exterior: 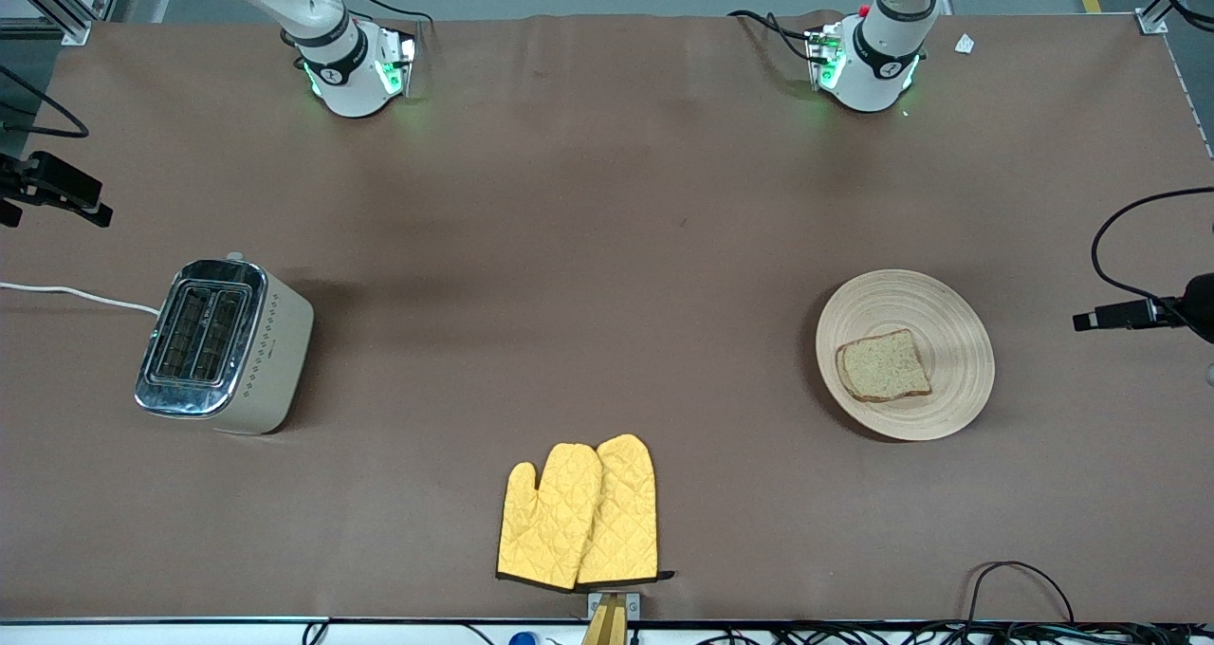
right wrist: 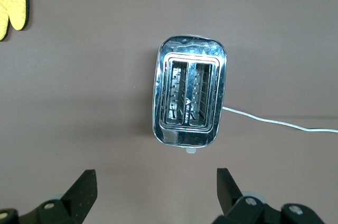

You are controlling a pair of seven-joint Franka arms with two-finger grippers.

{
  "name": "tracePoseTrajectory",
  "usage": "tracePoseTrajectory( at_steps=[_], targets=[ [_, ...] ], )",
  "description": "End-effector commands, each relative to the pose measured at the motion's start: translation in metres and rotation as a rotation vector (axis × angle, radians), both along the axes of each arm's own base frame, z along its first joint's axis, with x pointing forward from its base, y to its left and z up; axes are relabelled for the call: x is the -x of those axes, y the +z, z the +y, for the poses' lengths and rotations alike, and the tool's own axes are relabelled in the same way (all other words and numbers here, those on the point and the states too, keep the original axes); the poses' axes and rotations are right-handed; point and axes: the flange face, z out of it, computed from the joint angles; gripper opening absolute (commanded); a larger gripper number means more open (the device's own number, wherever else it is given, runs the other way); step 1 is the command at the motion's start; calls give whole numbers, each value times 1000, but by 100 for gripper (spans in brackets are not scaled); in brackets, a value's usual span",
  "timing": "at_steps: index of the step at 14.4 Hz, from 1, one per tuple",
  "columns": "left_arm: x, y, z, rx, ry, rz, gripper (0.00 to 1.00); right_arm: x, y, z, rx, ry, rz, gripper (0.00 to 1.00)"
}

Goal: Move plate and put bread in toaster
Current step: 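Move the left gripper down toward the wooden plate's rim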

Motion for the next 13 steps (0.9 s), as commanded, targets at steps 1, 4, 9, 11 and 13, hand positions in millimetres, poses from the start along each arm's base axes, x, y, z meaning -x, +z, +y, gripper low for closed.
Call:
tracePoseTrajectory(
  at_steps=[1, 4, 9, 11, 13],
  targets=[
    [-4, -51, 37, 135, -24, -56, 100, 3, 0, -1, -23, -13, 2, 100],
    [6, -123, 73, 308, -33, -99, 100, 3, 0, 0, -33, -12, 1, 100],
    [8, -177, 84, 436, -104, -244, 94, 3, 0, -2, -32, -12, 1, 100],
    [12, -205, 83, 486, -113, -264, 91, 3, 0, -3, -32, -10, -1, 100],
    [9, -213, 81, 512, -103, -312, 85, 3, 0, -3, -32, -12, 1, 100]
  ],
)
